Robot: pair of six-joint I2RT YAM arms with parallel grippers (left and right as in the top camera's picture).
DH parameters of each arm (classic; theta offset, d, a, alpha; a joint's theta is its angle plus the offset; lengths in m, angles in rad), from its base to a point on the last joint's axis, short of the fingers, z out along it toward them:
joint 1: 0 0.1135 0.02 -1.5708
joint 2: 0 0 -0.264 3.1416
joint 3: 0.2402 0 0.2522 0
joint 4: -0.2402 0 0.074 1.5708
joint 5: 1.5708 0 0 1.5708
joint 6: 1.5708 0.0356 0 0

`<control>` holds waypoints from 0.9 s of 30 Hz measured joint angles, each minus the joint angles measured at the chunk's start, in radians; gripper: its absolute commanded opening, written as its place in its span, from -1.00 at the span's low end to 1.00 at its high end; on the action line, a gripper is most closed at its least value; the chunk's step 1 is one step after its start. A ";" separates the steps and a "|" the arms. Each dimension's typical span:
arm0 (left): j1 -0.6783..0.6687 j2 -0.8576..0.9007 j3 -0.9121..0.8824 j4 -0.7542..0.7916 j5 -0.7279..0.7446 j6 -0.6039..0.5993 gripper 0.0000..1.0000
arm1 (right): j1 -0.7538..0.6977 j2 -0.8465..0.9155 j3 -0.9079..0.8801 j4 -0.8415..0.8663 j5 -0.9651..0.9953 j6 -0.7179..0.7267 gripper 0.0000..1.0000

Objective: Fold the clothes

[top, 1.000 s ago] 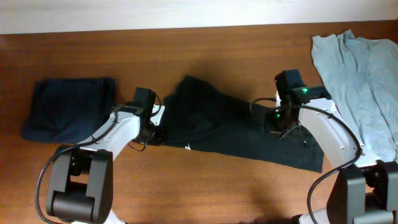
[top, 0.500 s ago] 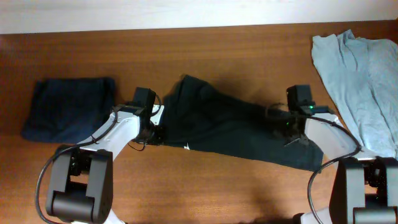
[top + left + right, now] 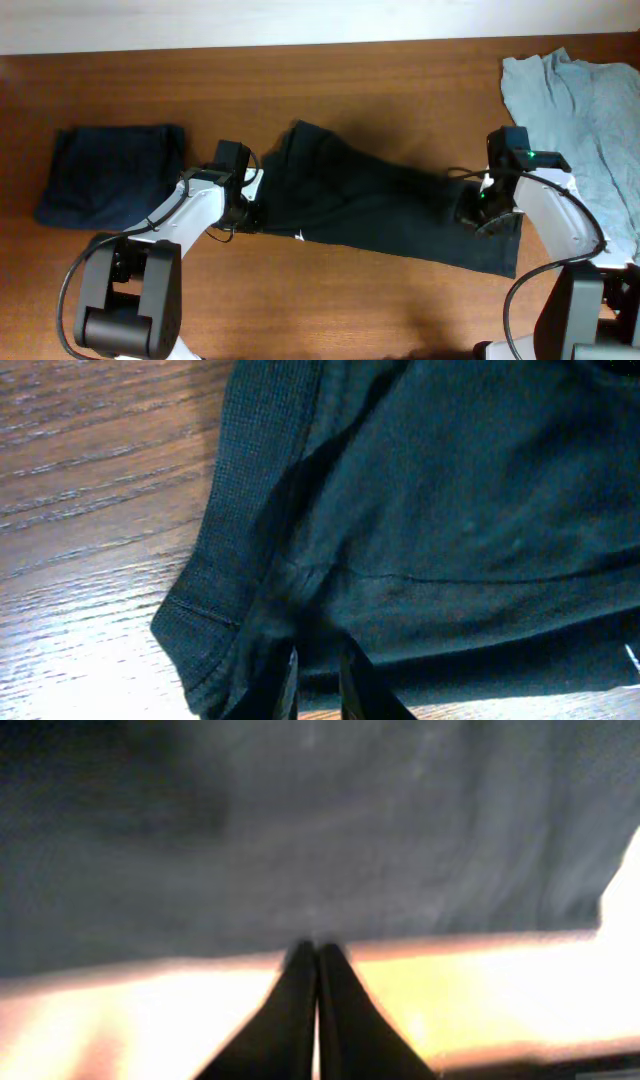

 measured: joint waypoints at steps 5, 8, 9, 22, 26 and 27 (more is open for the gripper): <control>0.000 0.000 0.000 0.000 -0.004 0.000 -0.68 | 0.000 -0.001 -0.121 0.074 -0.061 0.005 -0.92; 0.003 0.000 0.000 0.000 -0.014 -0.007 -0.68 | 0.000 0.000 -0.248 0.186 -0.069 0.040 -0.92; 0.008 0.000 0.001 -0.002 -0.015 -0.016 -0.68 | 0.000 0.000 -0.273 0.214 -0.062 0.060 -0.92; 0.100 0.000 0.003 -0.046 0.004 -0.057 -0.69 | 0.005 -0.035 -0.301 0.180 0.094 0.238 -0.92; 0.108 0.000 0.007 -0.094 0.015 -0.071 -0.65 | 0.003 -0.038 -0.272 0.136 0.107 0.153 -0.92; 0.108 -0.003 0.011 -0.112 0.014 -0.072 -0.59 | 0.003 -0.046 -0.245 0.106 0.095 0.122 -0.92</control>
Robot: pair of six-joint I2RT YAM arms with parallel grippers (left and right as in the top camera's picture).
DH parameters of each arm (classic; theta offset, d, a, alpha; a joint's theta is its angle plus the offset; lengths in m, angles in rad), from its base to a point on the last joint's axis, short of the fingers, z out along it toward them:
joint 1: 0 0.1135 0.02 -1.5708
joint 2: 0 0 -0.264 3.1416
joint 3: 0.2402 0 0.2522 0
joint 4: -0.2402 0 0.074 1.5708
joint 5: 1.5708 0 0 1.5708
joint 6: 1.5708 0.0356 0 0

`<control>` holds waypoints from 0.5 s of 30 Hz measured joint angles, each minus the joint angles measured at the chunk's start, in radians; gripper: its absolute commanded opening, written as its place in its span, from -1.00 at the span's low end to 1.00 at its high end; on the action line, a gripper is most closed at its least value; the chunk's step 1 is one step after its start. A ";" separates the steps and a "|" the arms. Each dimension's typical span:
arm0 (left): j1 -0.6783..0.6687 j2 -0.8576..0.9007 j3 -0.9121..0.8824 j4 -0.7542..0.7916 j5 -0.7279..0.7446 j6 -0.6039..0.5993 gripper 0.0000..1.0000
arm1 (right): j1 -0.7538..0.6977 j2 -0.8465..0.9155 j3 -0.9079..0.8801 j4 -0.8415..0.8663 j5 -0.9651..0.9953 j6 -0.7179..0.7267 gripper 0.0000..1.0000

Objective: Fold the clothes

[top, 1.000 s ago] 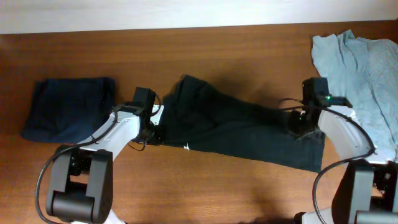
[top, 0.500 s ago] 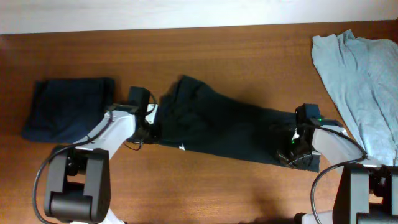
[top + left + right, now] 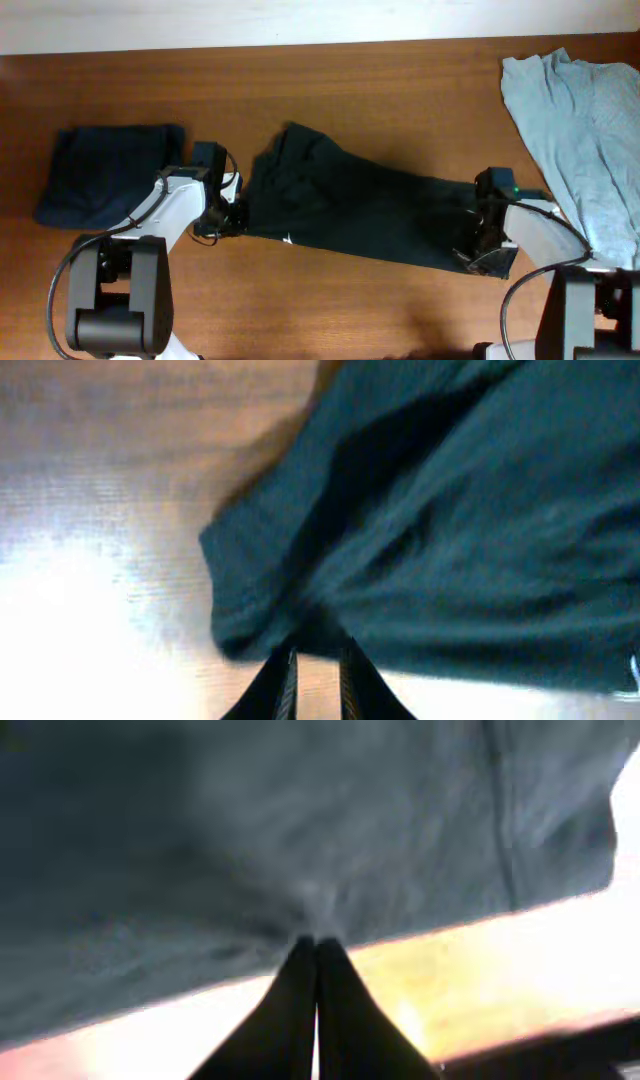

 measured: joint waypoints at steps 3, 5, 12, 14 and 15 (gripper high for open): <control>0.002 -0.035 0.024 -0.028 -0.004 -0.004 -0.45 | 0.000 -0.047 0.081 -0.068 -0.021 -0.040 -0.79; 0.003 -0.075 0.057 -0.026 -0.001 -0.002 -0.28 | 0.000 -0.082 0.137 -0.090 -0.027 -0.056 -0.63; -0.002 -0.179 0.204 0.129 0.166 0.119 0.07 | -0.002 -0.112 0.256 -0.100 -0.035 -0.070 -0.18; -0.037 -0.172 0.224 0.169 0.207 0.167 0.08 | -0.003 -0.112 0.257 -0.088 -0.034 -0.077 -0.04; -0.058 -0.162 0.235 0.170 0.217 0.183 0.09 | -0.003 -0.112 0.257 -0.080 -0.034 -0.081 -0.03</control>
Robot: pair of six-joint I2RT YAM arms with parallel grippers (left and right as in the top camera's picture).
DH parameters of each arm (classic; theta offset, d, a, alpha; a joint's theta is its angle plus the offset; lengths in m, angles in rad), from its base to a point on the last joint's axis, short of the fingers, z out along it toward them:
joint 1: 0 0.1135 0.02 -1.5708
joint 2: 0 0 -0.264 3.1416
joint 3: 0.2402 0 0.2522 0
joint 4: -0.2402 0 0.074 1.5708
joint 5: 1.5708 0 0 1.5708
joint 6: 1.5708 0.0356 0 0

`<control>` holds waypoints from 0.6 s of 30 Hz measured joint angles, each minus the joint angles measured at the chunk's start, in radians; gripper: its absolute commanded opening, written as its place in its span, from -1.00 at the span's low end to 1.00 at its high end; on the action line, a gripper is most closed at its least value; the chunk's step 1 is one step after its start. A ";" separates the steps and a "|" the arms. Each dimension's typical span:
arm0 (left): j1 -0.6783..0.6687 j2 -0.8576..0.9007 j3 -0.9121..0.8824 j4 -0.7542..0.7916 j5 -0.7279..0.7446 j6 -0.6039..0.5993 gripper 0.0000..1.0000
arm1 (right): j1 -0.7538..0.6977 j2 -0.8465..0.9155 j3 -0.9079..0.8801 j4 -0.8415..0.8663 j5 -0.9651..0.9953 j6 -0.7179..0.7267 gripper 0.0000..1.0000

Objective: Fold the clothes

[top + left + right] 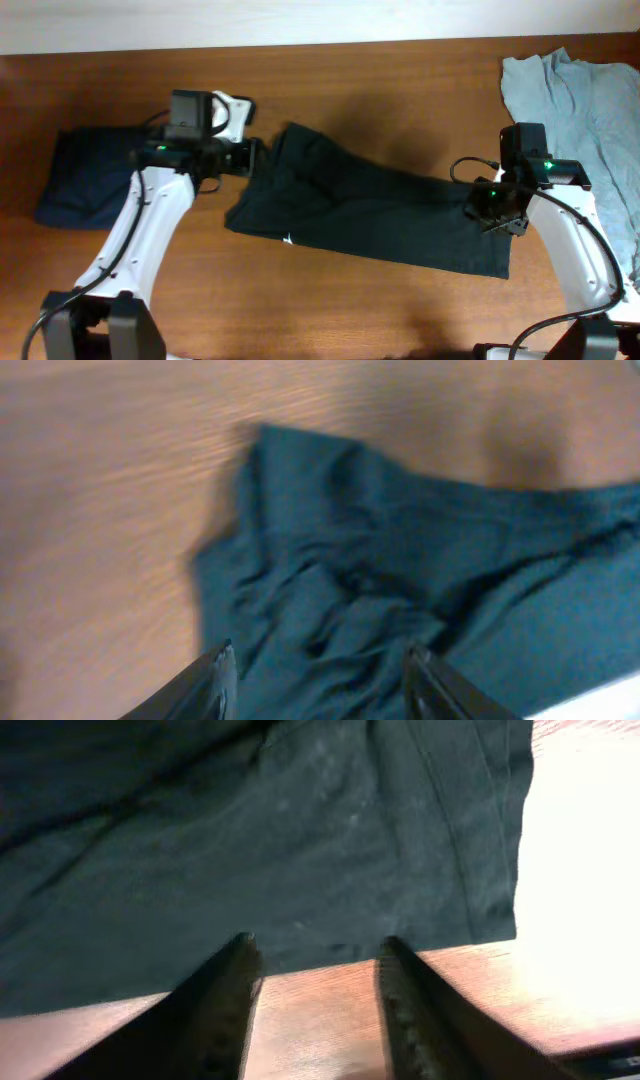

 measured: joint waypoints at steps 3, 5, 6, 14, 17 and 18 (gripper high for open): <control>-0.076 0.073 0.079 0.002 0.021 0.039 0.09 | -0.015 0.000 0.000 0.036 -0.006 -0.001 0.00; -0.115 0.138 0.136 0.005 0.024 0.056 0.09 | -0.048 0.000 0.000 0.056 -0.026 -0.003 0.03; -0.134 0.184 0.176 -0.013 0.024 0.067 0.09 | -0.071 0.001 0.000 0.072 -0.047 -0.007 0.04; -0.174 0.481 0.381 -0.069 -0.043 0.116 0.17 | -0.278 0.021 0.002 0.146 -0.190 -0.075 0.20; -0.174 0.504 0.382 -0.058 -0.079 0.127 0.20 | -0.311 0.023 0.004 0.182 -0.224 -0.088 0.26; -0.174 0.510 0.383 -0.048 -0.086 0.129 0.20 | -0.316 0.026 0.005 0.197 -0.235 -0.093 0.29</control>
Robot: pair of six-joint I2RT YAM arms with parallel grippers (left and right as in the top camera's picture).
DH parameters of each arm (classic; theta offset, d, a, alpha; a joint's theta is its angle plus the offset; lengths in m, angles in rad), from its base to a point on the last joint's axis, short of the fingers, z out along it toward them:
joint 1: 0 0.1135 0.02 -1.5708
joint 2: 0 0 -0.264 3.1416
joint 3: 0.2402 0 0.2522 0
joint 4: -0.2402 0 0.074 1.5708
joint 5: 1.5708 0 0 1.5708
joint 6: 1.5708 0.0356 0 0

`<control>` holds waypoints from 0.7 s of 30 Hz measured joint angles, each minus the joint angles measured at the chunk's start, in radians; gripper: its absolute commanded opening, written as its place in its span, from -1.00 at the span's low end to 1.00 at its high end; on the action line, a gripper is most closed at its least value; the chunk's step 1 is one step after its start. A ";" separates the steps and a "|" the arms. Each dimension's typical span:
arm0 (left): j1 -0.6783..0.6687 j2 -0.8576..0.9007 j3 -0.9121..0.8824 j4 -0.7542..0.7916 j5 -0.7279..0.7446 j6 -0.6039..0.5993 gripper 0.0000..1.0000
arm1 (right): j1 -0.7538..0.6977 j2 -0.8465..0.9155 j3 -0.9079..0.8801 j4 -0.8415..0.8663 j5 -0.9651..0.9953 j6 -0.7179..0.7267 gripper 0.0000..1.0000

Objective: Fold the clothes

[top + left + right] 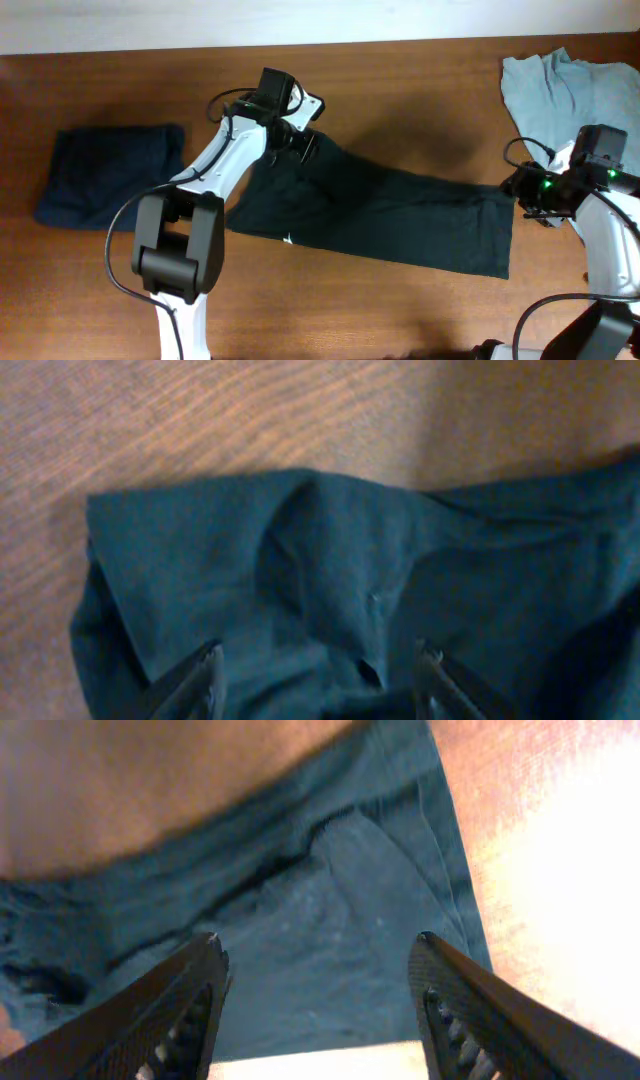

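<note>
A dark teal-black garment (370, 215) lies stretched across the middle of the wooden table (400, 90), rumpled at its left end. My left gripper (305, 140) is open above the garment's upper left corner (300, 550), nothing between its fingers. To the right, my right gripper (525, 190) is open beside the garment's right edge (330, 920), holding nothing.
A folded dark navy garment (105, 175) lies at the left side. A pale blue-grey shirt (580, 100) is heaped at the right back corner, close to my right arm. Bare wood runs along the front edge.
My left gripper has moved right from the garment's left side to above its upper left corner. My right gripper has shifted right, off the cloth, past its right edge. The garment lies unchanged.
Both grippers were shut on the garment's ends, left at its left edge, right near its right end. They were then farther apart with the cloth stretched out. Then both had opened and let go. Now each hovers open at a new spot by the garment.
</note>
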 measured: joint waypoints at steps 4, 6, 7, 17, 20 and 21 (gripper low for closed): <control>0.000 0.023 0.012 0.012 -0.017 0.004 0.18 | -0.005 0.018 0.003 0.029 -0.027 -0.004 0.31; -0.001 0.041 0.013 0.013 -0.022 0.005 0.14 | -0.005 0.029 0.003 0.042 -0.032 -0.004 0.32; -0.002 0.051 0.013 0.018 -0.023 0.005 0.04 | -0.005 0.035 0.003 0.048 -0.035 -0.005 0.34; -0.033 0.058 0.014 0.023 -0.027 0.019 -0.99 | -0.005 0.121 0.003 0.080 -0.040 -0.011 0.36; -0.033 0.058 0.052 -0.065 -0.029 0.019 -1.00 | -0.005 0.123 0.003 0.081 -0.041 -0.011 0.36; -0.033 0.060 0.091 -0.111 -0.034 0.019 -0.99 | -0.005 0.123 0.003 0.083 -0.043 -0.011 0.36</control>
